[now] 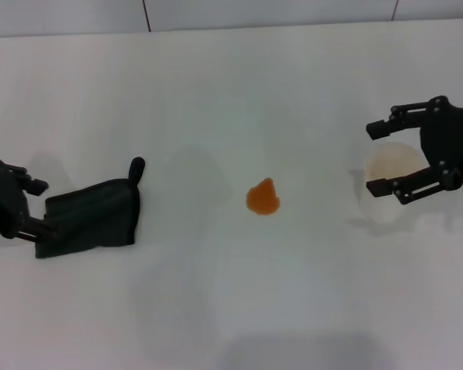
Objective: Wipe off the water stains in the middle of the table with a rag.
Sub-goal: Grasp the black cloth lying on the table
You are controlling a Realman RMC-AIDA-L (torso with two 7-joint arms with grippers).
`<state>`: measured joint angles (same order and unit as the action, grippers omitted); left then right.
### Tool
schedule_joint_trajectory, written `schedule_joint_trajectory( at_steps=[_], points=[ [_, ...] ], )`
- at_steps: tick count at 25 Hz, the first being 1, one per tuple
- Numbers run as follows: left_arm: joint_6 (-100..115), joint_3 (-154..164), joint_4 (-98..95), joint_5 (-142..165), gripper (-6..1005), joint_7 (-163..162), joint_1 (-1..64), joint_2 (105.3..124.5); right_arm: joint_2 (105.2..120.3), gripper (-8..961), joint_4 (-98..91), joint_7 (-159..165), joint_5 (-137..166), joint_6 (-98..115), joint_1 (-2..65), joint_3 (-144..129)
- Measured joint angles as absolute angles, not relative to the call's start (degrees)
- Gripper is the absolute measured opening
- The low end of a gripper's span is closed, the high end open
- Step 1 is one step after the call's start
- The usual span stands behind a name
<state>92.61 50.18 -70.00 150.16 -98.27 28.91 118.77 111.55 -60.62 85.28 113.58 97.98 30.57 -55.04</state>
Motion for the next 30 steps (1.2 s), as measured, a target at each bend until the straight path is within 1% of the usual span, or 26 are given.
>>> schedule_joint_trajectory(
  at_steps=[11, 20, 25, 30],
  points=[
    [90.24, 52.2, -67.95, 150.04, 801, -98.08, 29.31, 119.13, 112.84, 861, -60.62, 85.17, 113.24, 99.92, 32.02, -55.03],
    [88.09, 56.7, -63.32, 150.55, 799, -99.7, 31.25, 119.18, 113.23, 862, -60.83, 84.98, 113.6, 99.58, 31.97, -54.96],
    [88.06, 58.45, -63.26, 151.4, 604, -100.81, 31.48, 119.18, 113.24, 862, -60.94, 84.85, 113.64, 99.51, 31.53, -54.72],
    [88.1, 58.91, -63.34, 151.99, 492, -102.36, 31.71, 119.18, 113.23, 861, -60.69, 84.34, 113.65, 99.46, 31.49, -54.55]
  ],
)
